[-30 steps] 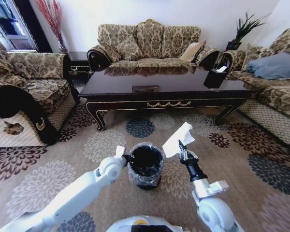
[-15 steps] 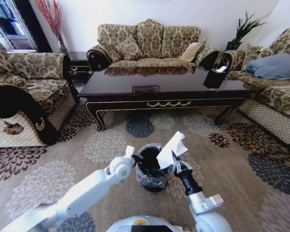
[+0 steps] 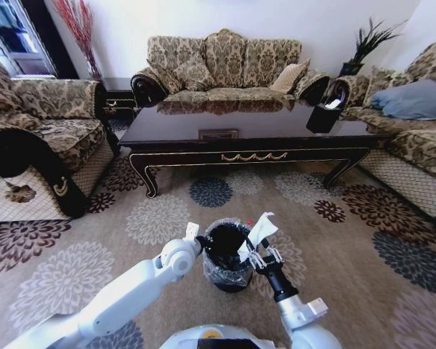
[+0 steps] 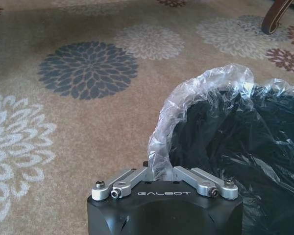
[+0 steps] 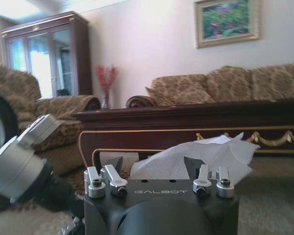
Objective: Move to the front of the table and pick up the trash from the floor, then place it into the trash bin.
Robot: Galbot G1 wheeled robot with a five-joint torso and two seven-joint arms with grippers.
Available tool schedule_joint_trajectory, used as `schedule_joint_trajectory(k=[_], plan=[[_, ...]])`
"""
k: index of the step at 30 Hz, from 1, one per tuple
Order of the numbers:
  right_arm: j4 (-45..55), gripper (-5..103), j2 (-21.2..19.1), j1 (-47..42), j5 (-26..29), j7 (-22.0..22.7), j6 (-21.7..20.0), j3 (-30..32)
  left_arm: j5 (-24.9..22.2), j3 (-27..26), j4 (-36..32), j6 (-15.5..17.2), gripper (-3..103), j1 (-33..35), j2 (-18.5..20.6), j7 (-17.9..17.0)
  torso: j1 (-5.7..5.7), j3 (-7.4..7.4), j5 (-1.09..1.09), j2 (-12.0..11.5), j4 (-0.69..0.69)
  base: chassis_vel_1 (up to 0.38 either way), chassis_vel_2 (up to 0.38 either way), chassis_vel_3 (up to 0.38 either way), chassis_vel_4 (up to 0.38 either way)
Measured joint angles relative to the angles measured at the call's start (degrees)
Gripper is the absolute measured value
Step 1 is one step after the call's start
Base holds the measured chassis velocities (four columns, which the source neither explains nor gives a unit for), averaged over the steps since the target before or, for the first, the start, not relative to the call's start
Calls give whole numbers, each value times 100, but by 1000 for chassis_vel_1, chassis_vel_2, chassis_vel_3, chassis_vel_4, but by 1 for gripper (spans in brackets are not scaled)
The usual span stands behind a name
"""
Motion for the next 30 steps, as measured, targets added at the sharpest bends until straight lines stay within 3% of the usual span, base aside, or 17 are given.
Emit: schedule_joint_trajectory(k=[2,3,7,12,16,19,23,30], plan=[[-68,78,-86,-25,-920,-395,196,243,1,-6,13,0,3,-15,-5,0,0,0,0,0,0,0,0,0,0],[-68,78,-86,-25,-920,-395,196,243,1,-6,13,0,3,-15,-5,0,0,0,0,0,0,0,0,0,0],[-138,94,-282,-57,-2533,-1167,797,772,-12,29,33,0,3,-96,-7,6,0,0,0,0,1,0,0,0,0],[-69,100,-486,-24,-3243,-1688,1188,1014,-48,135,81,1,3,-197,-84,9,0,0,1,0,-1,0,0,0,0],[-65,100,-640,101,-3494,-2102,1349,1142,-38,248,109,4,3,-227,-180,-5,0,0,1,0,0,0,0,0,0],[-184,100,-733,199,-3574,-2178,1385,1182,-30,328,115,8,3,-240,-266,-49,0,0,1,0,0,0,0,0,0],[-569,100,-796,354,-3351,-1591,1117,1093,-24,488,52,46,3,-231,-406,-132,0,0,1,0,-2,0,0,0,0],[-682,100,-876,427,-3120,-1432,1107,1137,-41,497,6,67,3,-277,-292,-106,0,0,-1,0,0,0,0,0,0]])
